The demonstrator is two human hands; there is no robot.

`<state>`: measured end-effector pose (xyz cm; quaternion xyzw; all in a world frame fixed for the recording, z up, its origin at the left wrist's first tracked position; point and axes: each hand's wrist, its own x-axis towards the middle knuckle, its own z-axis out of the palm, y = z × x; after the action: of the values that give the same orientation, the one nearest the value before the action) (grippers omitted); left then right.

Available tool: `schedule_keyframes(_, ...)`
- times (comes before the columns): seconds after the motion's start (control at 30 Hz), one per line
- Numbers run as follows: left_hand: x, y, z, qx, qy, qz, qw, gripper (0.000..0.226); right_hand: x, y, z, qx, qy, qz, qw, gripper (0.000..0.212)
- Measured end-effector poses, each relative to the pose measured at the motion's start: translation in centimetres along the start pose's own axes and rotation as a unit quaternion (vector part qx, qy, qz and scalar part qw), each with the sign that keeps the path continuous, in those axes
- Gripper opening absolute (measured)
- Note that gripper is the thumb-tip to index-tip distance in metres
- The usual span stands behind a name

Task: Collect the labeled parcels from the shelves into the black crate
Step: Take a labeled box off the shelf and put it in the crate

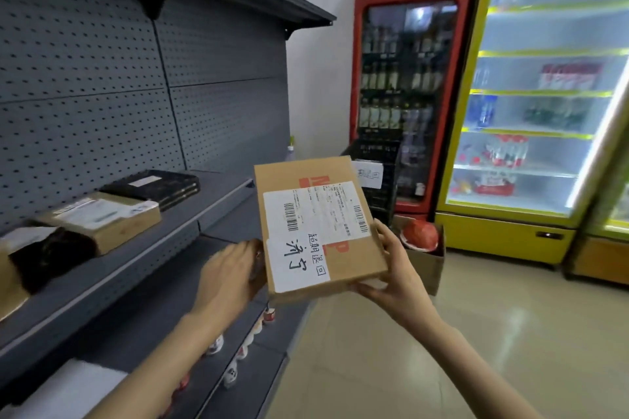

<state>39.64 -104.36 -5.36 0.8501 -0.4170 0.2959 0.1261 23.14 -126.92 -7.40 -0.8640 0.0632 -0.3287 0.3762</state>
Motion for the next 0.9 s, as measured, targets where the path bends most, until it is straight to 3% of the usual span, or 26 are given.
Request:
schedule_keyframes(0.27, 16.3, -1.1, 11.4, -0.069, 0.02, 0.066, 0.995, 0.037, 12.4, 9.7, -1.3, -0.076, 0.06, 0.033, 0.995, 0.099)
schedule_keyframes(0.53, 29.3, -0.8, 23.7, -0.09, -0.082, 0.074, 0.99, 0.039, 22.7, 20.6, -2.7, -0.104, 0.078, 0.056, 0.99, 0.099)
schedule_keyframes(0.9, 50.2, -0.1, 42.2, -0.148, -0.084, 0.037, 0.985, 0.04, 42.6, 39.5, -5.4, -0.101, 0.065, 0.073, 0.99, 0.099)
